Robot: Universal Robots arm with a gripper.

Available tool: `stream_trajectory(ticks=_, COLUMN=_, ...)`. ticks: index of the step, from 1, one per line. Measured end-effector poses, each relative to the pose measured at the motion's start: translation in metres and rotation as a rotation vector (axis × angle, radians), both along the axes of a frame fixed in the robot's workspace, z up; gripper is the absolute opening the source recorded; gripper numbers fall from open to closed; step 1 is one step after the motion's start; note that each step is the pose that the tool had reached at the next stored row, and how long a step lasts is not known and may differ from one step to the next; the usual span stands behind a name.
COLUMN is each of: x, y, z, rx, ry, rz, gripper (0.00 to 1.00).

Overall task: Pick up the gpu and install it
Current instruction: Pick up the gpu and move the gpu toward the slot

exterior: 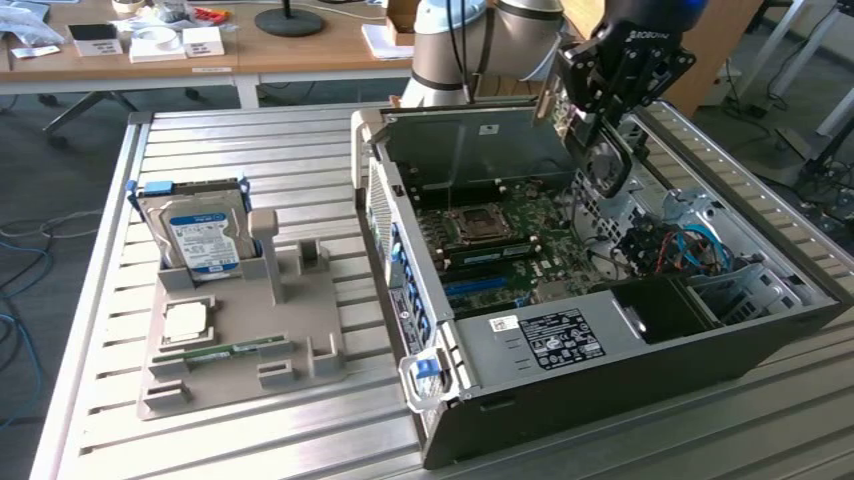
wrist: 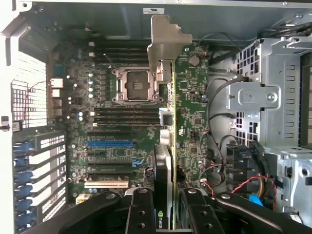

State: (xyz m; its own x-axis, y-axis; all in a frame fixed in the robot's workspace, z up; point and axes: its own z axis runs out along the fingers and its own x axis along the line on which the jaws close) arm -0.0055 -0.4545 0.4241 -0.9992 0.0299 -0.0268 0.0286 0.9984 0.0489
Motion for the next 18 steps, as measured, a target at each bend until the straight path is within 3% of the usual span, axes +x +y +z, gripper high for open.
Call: stream_trajectory(ticks=18, x=0.044, y=0.0009, z=-0.0002, rx=0.0001, ry=0.0, rz=0.0, gripper=0.27)
